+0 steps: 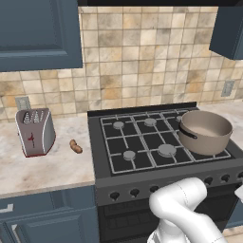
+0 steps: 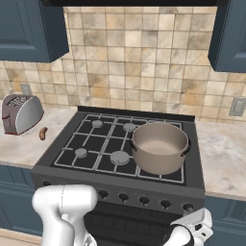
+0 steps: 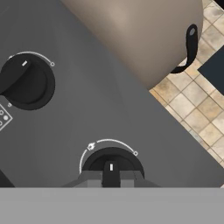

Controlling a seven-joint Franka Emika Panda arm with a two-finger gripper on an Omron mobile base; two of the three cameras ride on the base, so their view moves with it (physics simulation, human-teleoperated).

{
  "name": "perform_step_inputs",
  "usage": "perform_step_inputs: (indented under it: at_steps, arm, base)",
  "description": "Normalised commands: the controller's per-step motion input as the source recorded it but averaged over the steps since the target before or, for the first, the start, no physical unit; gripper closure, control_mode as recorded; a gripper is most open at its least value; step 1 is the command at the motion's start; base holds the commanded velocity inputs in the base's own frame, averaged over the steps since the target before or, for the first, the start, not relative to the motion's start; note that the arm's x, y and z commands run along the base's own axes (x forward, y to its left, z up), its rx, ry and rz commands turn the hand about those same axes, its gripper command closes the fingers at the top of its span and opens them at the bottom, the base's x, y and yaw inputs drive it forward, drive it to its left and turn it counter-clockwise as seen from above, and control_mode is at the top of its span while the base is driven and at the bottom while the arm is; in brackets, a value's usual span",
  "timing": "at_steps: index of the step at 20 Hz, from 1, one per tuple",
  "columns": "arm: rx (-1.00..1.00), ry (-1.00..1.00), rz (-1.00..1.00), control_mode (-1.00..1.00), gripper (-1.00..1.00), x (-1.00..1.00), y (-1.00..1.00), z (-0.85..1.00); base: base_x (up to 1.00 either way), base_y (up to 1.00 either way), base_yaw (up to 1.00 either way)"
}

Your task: Turn on the burner for the pot on the stove. Wait thirty seconds for the pot to heat up. Then add the potato to the pot.

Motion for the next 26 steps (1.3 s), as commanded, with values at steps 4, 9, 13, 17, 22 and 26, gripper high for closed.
perform_step_inputs:
  at_steps: [4, 9, 13, 17, 22, 26]
  arm:
    - [0.0, 0.0, 0.0, -1.0, 1.0, 0.0, 0.0, 0.0]
    - [0.0, 0.0, 0.0, -1.0, 1.0, 0.0, 0.0, 0.0]
    - [0.0, 0.0, 0.0, -1.0, 1.0, 0.0, 0.0, 0.0]
    - [0.0, 0.0, 0.0, -1.0, 1.0, 0.0, 0.0, 0.0]
    - [0.0, -0.03, 0.0, -1.0, 1.0, -0.14, 0.0, 0.14]
    - [-0.04, -0.03, 0.0, -1.0, -1.0, -0.45, 0.16, 0.36]
  base:
    - [0.0, 0.0, 0.0]
    - [0.0, 0.0, 0.0]
    - [0.0, 0.0, 0.0]
    - [0.0, 0.0, 0.0]
    - [0.0, 0.0, 0.0]
    - [0.0, 0.0, 0.0]
